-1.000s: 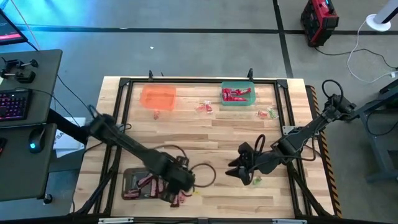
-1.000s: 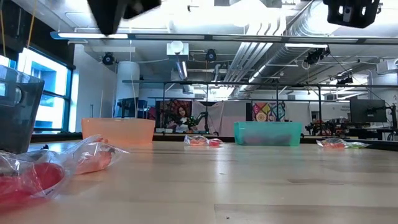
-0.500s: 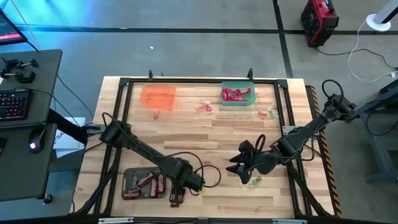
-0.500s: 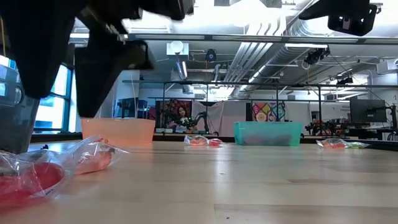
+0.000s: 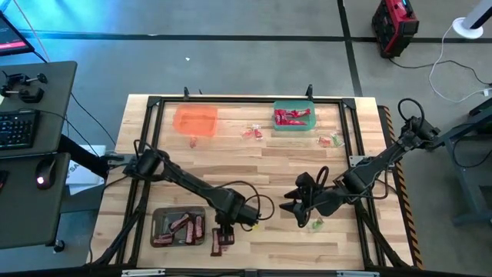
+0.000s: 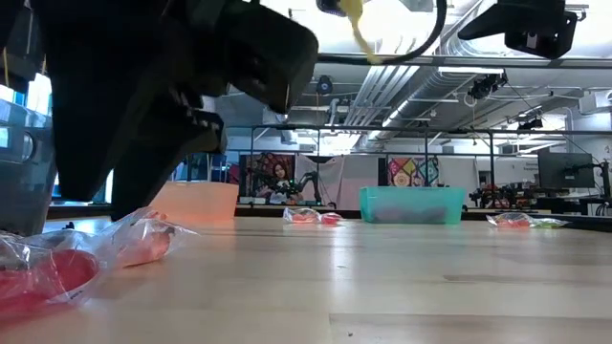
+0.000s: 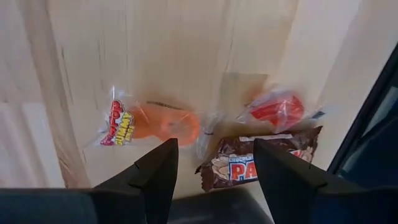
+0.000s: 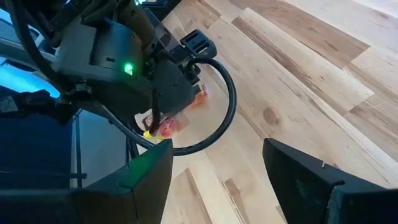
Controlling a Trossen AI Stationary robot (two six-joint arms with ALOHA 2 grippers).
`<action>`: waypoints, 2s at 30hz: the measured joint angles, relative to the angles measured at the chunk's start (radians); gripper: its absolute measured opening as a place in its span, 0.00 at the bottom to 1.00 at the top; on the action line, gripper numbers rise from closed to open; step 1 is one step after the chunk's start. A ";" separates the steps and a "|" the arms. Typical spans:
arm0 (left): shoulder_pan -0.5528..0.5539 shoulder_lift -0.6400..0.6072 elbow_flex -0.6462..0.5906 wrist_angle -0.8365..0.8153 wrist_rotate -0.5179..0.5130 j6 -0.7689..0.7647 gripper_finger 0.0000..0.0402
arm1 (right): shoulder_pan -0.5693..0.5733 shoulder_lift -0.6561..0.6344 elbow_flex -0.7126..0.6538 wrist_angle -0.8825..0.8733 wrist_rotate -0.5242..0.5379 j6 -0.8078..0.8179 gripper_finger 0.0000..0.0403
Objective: Sort candy by brand, put in halloween buckets
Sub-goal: Put the brown chocolate bar into the black bin
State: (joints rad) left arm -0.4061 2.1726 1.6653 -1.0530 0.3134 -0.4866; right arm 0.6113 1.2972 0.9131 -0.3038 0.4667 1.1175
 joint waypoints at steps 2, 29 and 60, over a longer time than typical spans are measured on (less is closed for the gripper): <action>-0.004 0.013 0.000 -0.005 0.001 0.001 0.49 | 0.000 0.000 0.000 0.000 0.000 0.000 0.60; -0.025 -0.028 0.008 -0.074 0.007 -0.060 0.49 | -0.003 0.000 0.000 -0.008 0.038 0.008 0.60; -0.101 0.029 0.003 -0.017 -0.012 -0.219 0.48 | -0.005 0.000 0.000 -0.007 0.045 0.009 0.60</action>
State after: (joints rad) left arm -0.5070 2.2021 1.6686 -1.0701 0.3015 -0.7055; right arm 0.6067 1.2972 0.9131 -0.3110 0.5114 1.1261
